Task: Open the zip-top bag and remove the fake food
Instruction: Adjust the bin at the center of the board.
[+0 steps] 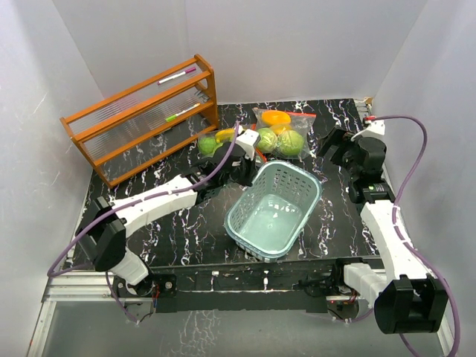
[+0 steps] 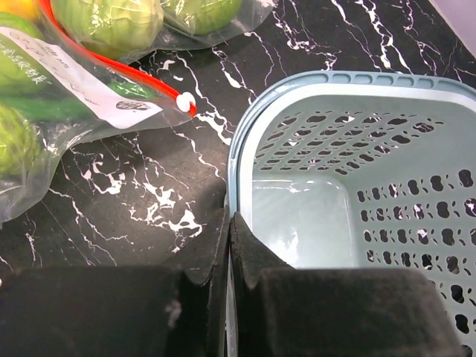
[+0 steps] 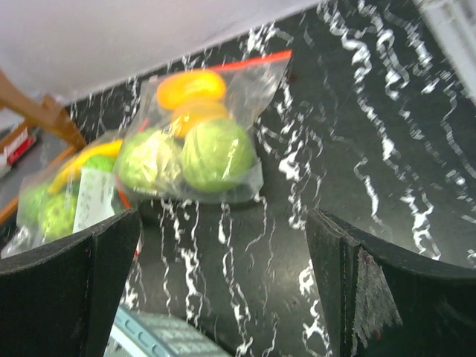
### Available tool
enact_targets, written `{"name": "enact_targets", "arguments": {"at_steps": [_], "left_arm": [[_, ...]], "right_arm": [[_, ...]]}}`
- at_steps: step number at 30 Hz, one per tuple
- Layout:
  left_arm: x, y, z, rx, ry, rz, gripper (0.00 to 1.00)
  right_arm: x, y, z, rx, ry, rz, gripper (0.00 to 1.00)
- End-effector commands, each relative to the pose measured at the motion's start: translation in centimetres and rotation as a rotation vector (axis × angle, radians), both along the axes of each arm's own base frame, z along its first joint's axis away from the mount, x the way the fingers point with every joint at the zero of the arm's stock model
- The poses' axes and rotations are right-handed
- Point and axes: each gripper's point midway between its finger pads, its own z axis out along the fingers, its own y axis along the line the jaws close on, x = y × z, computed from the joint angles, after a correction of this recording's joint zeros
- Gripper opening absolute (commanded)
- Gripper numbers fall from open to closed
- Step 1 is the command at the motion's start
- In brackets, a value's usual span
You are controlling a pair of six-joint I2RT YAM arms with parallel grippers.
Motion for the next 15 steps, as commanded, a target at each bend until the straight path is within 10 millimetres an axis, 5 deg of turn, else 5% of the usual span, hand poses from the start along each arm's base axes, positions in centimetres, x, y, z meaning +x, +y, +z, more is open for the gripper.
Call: {"name": "enact_targets", "arguments": {"at_steps": [1,5,10,15], "left_arm": [[-0.1,-0.1,-0.3,0.031,0.026,0.017,0.06],[1.1,0.4,1.7,-0.004,-0.032,0.082,0.50],[2.0,1.7,5.4,-0.051,-0.111,0.154,0.96],[3.0,2.0,7.8,-0.090,-0.125,0.170,0.97]], "right_arm": [[0.2,2.4,0.2,0.034,0.067,0.131,0.99],[-0.1,3.4,-0.8,0.062,0.133,0.185,0.99],[-1.2,4.8,1.2,0.122,0.076,0.245,0.99],[-2.9,4.8,2.5,0.190,0.076,0.211,0.93]]}}
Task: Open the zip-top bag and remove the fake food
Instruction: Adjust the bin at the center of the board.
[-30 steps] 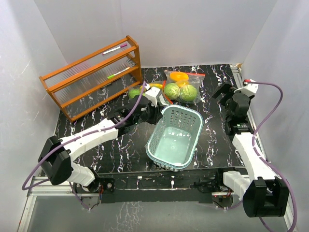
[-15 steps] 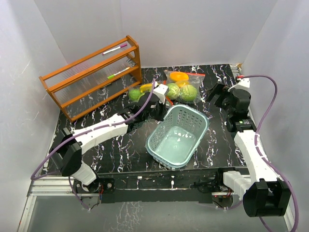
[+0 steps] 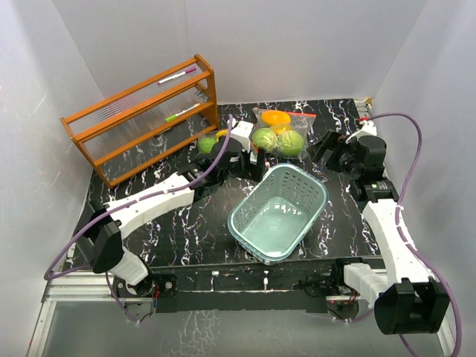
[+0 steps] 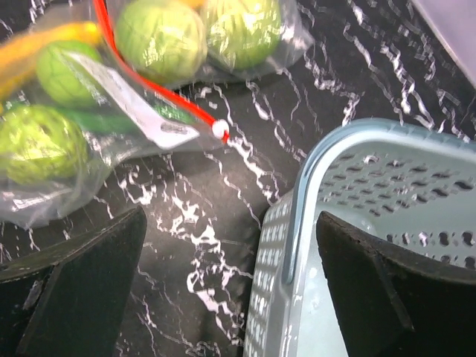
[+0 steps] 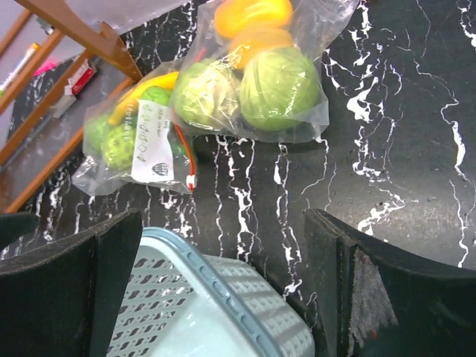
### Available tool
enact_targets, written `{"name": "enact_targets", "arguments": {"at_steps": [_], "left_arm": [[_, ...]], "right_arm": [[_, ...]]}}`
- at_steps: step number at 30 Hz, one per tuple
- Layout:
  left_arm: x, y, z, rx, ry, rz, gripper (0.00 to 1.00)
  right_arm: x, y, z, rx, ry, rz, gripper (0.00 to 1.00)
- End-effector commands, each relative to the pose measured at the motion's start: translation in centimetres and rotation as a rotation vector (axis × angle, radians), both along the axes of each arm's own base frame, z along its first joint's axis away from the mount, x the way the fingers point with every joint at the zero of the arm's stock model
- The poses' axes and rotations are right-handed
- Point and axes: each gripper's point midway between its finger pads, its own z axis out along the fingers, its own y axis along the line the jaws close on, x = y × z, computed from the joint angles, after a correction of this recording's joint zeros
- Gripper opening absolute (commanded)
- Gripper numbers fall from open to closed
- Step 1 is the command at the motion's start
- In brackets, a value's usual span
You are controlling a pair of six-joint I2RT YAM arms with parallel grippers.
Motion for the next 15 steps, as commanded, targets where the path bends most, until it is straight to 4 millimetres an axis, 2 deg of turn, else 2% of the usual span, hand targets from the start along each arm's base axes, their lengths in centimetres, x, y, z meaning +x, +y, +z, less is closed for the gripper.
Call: {"name": "enact_targets", "arguments": {"at_steps": [1,3,5,8,12,15], "left_arm": [[1.1,0.5,6.1,-0.079,-0.087,0.026,0.97],[1.3,0.1,6.0,-0.061,-0.097,0.000,0.97],[1.2,-0.2,5.8,-0.045,-0.101,-0.029,0.89],[0.5,-1.5,5.7,-0.046,-0.076,-0.127,0.77],[-2.0,-4.1,4.4,-0.030,-0.017,-0.340,0.59],[-4.1,-5.4,1.9,0.025,0.034,-0.435,0.57]], "right_arm": [[-1.4,-0.3,4.4,0.073,-0.070,-0.064,0.87],[-2.7,-1.9,4.0,0.087,-0.021,-0.183,0.64],[-4.1,-2.9,3.5,0.100,0.024,-0.259,0.56],[-6.0,-2.3,2.9,0.125,0.073,-0.243,0.56],[-7.8,-0.4,0.6,0.180,0.154,-0.162,0.67],[-8.4,-0.5,-1.1,0.186,0.171,-0.174,0.70]]}}
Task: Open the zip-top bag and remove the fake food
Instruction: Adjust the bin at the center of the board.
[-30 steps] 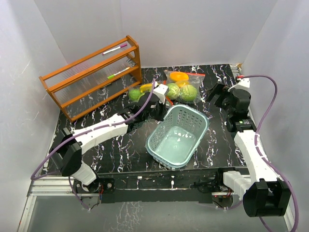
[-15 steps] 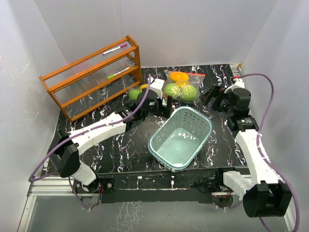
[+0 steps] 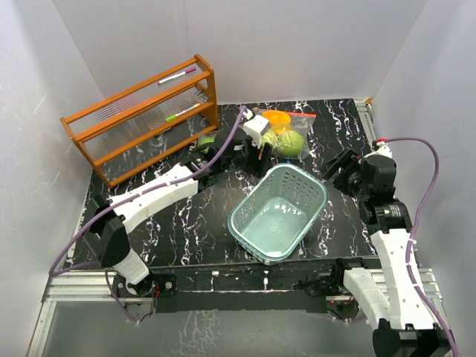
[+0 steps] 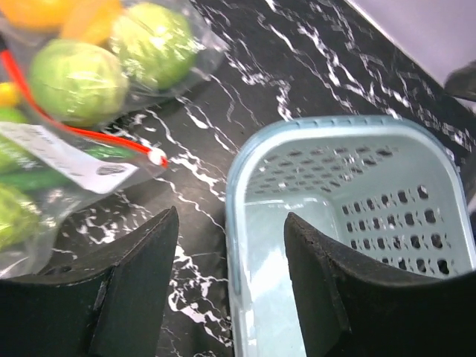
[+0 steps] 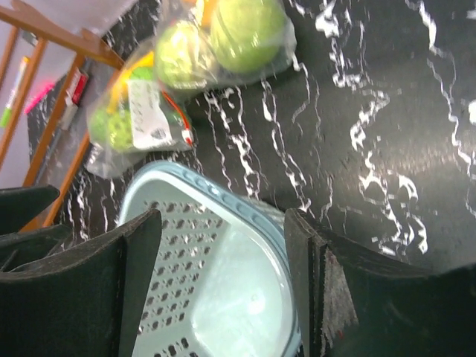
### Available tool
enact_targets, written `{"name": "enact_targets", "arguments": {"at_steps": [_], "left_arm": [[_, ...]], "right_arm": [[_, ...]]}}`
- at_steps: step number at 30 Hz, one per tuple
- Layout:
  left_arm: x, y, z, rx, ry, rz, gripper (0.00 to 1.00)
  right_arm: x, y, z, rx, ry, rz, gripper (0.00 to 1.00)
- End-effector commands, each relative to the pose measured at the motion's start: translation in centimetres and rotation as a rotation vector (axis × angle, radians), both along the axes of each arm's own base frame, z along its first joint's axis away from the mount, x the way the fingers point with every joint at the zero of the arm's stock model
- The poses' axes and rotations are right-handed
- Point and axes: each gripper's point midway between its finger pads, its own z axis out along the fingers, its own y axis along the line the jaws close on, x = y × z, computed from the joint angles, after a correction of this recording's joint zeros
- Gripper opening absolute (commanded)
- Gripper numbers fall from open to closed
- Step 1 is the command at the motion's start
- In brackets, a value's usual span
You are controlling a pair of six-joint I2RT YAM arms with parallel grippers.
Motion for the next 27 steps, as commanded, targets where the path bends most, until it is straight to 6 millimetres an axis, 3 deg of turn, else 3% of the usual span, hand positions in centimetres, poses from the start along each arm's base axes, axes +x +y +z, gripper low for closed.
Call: {"name": "enact_targets", "arguments": {"at_steps": [1,7,11,14,17,21,27], "left_arm": [[-3.7,-2.0,-2.6,0.081,0.065,-0.196,0.56],[-4.5,-1.1,-5.5,0.149,0.085,-0.157,0.47],[-3.8,-0.9,-7.8,0.217,0.101,-0.127,0.35],[-3.2,-1.1,-8.4,0.230,0.102,-0.102,0.28],[-2.6,-1.3,-8.1,0.230,0.092,-0.076,0.23],[-1.5,-1.2,-7.2,0.229,0.069,-0.024,0.00],[1.0,-1.6,-4.7,0.196,0.037,0.109,0.00]], "right_arm": [[-1.5,0.4,-2.4,0.044,0.061,-0.003,0.71],[-1.7,-0.1,-1.4,0.000,0.051,-0.006,0.75],[-2.2,-0.3,-1.4,-0.011,0.057,-0.011,0.75],[-2.4,-0.2,-1.7,-0.008,0.063,-0.008,0.76],[-2.5,-0.1,-1.9,-0.002,0.066,-0.004,0.76],[-2.6,0.3,-1.9,0.010,0.068,0.013,0.75],[-2.6,0.7,-1.7,0.036,0.073,0.027,0.75]]}}
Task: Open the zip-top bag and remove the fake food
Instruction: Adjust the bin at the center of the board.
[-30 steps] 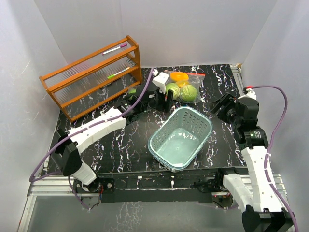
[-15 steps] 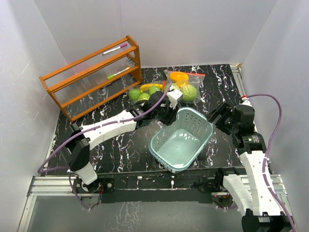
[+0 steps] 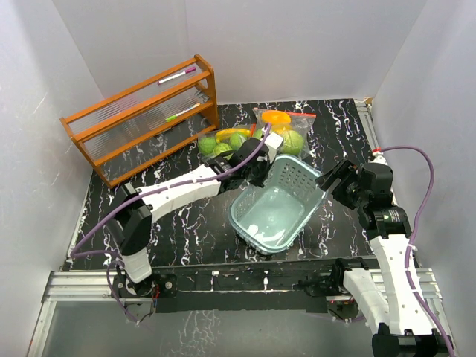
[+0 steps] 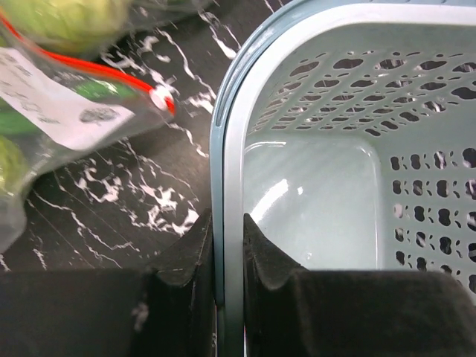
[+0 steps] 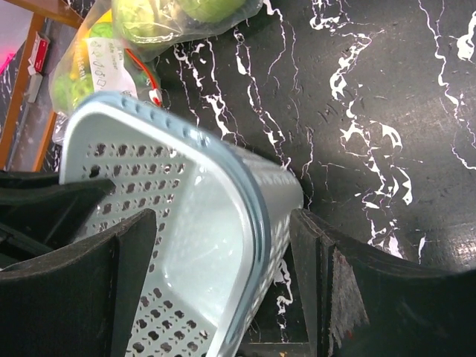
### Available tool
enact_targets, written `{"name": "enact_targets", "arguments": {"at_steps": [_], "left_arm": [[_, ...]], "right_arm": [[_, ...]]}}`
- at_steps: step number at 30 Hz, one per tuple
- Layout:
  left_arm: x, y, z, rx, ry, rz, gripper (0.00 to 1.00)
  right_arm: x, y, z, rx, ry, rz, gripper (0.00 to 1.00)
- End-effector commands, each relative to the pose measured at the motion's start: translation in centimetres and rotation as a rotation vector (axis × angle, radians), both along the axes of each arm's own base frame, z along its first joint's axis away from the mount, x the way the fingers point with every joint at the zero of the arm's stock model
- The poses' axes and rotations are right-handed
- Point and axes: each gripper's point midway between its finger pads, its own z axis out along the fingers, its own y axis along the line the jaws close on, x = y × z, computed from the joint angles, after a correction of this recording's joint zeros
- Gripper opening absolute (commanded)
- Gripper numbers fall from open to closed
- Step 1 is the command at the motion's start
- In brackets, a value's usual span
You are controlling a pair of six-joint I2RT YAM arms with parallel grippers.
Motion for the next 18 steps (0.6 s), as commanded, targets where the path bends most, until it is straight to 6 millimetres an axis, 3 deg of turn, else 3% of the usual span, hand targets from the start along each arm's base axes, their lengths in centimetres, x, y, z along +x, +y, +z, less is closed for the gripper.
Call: {"name": "enact_targets", "arguments": {"at_steps": [1,5,9,14,18], "left_arm": [[2.8,-0.6,4.5,-0.066,-0.082,0.141,0.00],[5.3,-0.6,5.6,-0.070,-0.121,0.282,0.00],[7.1,0.2,4.7,-0.076,-0.137,0.450,0.00],[7.5,0.1,3.1,-0.126,-0.103,0.542,0.00],[7.4,-0.3,1.9,-0.143,-0.070,0.563,0.01]], "right_arm": [[0.5,0.6,2.3,0.030,-0.060,0.024,0.75],[1.0,0.9,2.5,0.037,-0.053,0.034,0.75],[1.8,0.5,1.9,0.018,-0.035,0.023,0.73],[2.7,-0.4,0.5,-0.042,0.005,0.011,0.63],[3.5,-1.5,0.5,-0.105,0.009,-0.015,0.54]]}}
